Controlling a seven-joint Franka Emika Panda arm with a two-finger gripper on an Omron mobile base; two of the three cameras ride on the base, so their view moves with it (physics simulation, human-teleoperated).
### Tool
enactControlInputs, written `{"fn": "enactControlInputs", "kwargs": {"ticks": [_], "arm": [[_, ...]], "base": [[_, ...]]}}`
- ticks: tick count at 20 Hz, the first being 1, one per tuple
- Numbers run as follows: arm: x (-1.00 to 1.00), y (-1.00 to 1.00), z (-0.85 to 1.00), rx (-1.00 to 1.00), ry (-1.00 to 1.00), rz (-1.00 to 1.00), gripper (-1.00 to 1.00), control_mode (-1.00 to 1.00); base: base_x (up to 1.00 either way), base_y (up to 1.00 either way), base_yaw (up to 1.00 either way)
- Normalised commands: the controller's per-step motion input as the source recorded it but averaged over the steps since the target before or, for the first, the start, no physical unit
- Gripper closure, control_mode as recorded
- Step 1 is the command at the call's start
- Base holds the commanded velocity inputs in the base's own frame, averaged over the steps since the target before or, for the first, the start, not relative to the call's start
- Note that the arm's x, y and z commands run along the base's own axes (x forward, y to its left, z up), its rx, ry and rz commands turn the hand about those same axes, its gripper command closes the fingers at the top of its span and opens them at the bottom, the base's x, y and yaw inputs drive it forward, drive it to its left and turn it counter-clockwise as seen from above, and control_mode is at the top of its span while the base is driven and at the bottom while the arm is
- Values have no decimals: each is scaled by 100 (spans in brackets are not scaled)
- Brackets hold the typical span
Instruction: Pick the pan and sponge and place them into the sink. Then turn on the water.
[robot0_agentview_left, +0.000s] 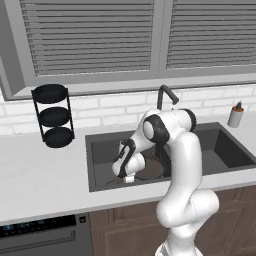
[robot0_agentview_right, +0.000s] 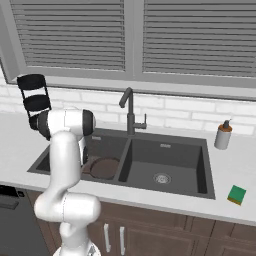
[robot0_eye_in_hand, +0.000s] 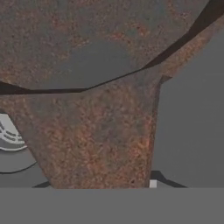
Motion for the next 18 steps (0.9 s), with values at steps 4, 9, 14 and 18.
{"fn": "enactControlInputs", "kwargs": {"ticks": [4, 9, 14, 18], "arm": [[42, 0, -66, 0, 1, -17, 100, -100], [15, 0, -19, 0, -10, -11, -100, -100], [10, 0, 1, 0, -15, -9, -100, -100], [23, 11, 28, 0, -17, -3, -100, -100]], "base": [[0, 0, 0], [0, 0, 0], [0, 0, 0], [0, 0, 0]]}}
